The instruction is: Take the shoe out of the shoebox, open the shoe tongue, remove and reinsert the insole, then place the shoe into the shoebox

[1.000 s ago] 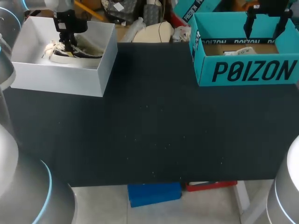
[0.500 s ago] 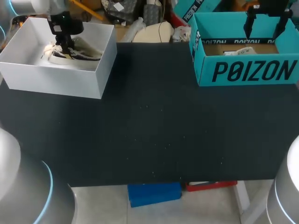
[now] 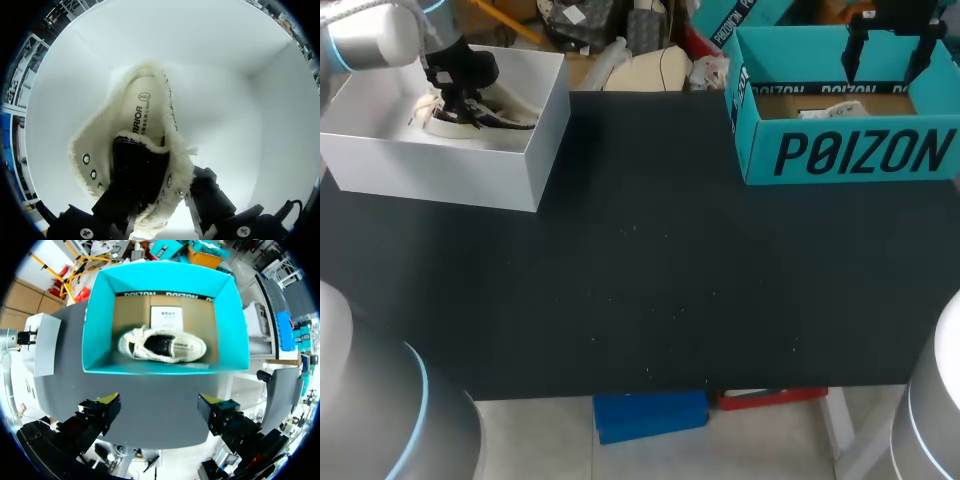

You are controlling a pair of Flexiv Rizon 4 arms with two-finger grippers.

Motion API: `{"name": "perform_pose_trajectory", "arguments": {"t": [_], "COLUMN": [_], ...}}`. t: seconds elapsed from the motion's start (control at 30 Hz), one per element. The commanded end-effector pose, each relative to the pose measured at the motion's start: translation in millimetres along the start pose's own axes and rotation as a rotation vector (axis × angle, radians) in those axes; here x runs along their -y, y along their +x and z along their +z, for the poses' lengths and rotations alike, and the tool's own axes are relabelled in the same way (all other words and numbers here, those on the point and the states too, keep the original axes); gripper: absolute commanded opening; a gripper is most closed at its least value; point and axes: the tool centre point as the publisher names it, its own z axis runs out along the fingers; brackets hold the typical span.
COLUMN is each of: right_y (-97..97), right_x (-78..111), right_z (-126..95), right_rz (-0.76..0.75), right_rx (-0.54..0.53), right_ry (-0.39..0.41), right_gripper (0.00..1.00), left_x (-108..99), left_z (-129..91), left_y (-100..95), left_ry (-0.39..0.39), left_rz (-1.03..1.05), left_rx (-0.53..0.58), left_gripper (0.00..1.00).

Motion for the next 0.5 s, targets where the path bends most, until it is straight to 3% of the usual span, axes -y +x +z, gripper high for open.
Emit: {"name": "perform_pose_trajectory", "arguments": {"t": [0.03, 0.1, 0.13, 0.17, 0.23, 0.5], "right_y": [0.2, 0.2, 0.2, 0.2, 0.2, 0.2], "right_x": [-0.7, -0.7, -0.7, -0.7, -0.7, -0.7], "right_z": [0.0, 0.0, 0.0, 0.0, 0.0, 0.0], "right_rz": [0.000, 0.000, 0.000, 0.000, 0.000, 0.000], "right_rx": [0.000, 0.000, 0.000, 0.000, 0.000, 0.000], "right_ry": [0.001, 0.001, 0.001, 0.001, 0.001, 0.001], "right_gripper": [1.00, 1.00, 1.00, 1.00, 1.00, 1.00], "left_x": [1.0, 0.3, -0.2, -1.7, -2.3, -7.3], "left_z": [3.6, 2.5, 1.8, 0.8, -7.8, -39.6], "left_y": [5.7, 7.3, 7.8, 7.0, 8.9, 2.9], "left_ry": [-0.001, 0.001, 0.002, 0.002, 0.003, -0.031], "left_rz": [0.001, 0.002, 0.003, 0.001, 0.001, -0.007], "left_rx": [0.132, 0.135, 0.136, 0.148, 0.153, 0.138], "left_gripper": [0.20, 0.13, 0.18, 0.36, 1.00, 1.00]}}
